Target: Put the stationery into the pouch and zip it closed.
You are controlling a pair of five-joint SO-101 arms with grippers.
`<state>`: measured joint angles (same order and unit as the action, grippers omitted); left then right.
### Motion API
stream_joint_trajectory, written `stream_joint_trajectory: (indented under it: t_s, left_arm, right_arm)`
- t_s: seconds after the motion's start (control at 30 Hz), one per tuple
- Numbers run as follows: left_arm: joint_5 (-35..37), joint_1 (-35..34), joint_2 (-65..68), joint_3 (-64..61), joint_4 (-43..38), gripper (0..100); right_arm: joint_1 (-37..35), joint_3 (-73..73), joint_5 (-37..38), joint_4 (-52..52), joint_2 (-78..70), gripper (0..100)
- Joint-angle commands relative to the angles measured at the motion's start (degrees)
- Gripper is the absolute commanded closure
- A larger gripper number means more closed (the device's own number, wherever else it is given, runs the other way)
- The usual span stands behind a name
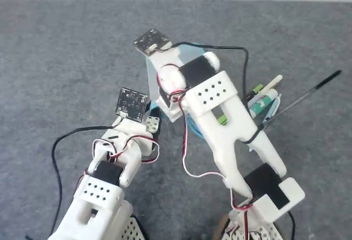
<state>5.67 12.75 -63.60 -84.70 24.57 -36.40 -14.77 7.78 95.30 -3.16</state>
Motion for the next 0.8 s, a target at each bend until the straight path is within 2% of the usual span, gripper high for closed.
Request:
stream_joint_trajectory:
  t_s: [0.0,0.17,0.33,0.47,0.6,0.77]
  left_arm:
    - [-0.2,-0.9,-0.3,0.7,-0.3,99]
    - [-0.2,-1.1,-0.3,0.7,-0.3,99]
    - [0.4,-8.1,-0.3,2.1,-0.3,99]
    - [2.7,-12.0,-0.3,2.5,-0.2,99]
    - [2.7,-12.5,-0.2,2.3,-0.2,99]
    - [2.7,-12.5,-0.2,2.2,-0.2,99]
  right_arm:
    - [2.9,-3.4,-0.5,-1.8,3.9,77.4]
    - [5.6,-3.5,-0.1,-0.3,8.1,77.4]
    - [18.4,-3.0,3.4,4.5,14.8,77.5]
    - [26.1,4.0,3.7,5.2,15.1,77.5]
    - [32.4,16.1,4.0,-0.5,15.0,77.5]
    - [39.2,29.4,1.5,-13.6,14.8,77.5]
